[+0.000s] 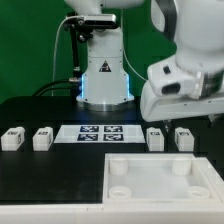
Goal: Assemble one leg
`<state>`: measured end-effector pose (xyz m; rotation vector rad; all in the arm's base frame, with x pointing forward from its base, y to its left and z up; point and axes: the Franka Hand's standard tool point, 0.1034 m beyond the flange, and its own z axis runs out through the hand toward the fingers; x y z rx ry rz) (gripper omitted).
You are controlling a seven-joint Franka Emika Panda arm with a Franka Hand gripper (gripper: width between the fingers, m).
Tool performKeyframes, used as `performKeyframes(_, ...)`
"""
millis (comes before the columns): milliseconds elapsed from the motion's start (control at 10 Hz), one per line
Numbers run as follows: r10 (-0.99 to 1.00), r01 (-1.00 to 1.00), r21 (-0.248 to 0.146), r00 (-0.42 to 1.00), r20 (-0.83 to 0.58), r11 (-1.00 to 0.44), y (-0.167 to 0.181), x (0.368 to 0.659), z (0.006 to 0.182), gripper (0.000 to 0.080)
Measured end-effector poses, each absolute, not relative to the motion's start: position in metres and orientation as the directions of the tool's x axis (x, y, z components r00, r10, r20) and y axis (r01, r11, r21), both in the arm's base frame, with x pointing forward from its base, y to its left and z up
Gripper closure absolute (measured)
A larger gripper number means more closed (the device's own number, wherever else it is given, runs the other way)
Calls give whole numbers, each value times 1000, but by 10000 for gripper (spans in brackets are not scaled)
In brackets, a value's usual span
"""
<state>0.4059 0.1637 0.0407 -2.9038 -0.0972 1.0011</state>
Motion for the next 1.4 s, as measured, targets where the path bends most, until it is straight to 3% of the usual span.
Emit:
performKeyframes(500, 95, 41, -94, 717, -690, -995, 169, 406, 33, 151)
performKeyframes(900, 76, 34, -73, 682, -728, -997, 171, 380, 11, 151)
performKeyframes(1300, 73, 32, -69, 677, -732, -997, 173, 378, 9, 160)
performKeyframes(1400, 73, 32, -69, 677, -732, -997, 173, 378, 9, 327)
